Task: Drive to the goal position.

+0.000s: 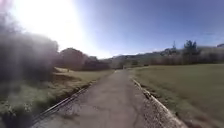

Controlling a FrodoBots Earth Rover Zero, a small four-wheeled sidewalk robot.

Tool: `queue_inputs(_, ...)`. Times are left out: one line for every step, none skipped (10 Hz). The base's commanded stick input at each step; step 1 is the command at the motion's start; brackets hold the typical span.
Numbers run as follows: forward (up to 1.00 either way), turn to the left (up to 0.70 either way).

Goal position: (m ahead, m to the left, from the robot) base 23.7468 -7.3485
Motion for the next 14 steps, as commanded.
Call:
queue_inputs(0.70,0.00)
queue_inputs(0.70,0.00)
queue_inputs(0.70,0.00)
queue_inputs(0.70,0.00)
queue_inputs(0.70,0.00)
queue_inputs(0.70,0.00)
queue_inputs(0.70,0.00)
queue_inputs(0.70,0.00)
queue_inputs(0.35,0.00)
queue_inputs(0.00,-0.05)
queue_inputs(0.00,-0.27)
queue_inputs(0.00,-0.45)
queue_inputs(0.00,-0.45)
queue_inputs(0.00,-0.45)
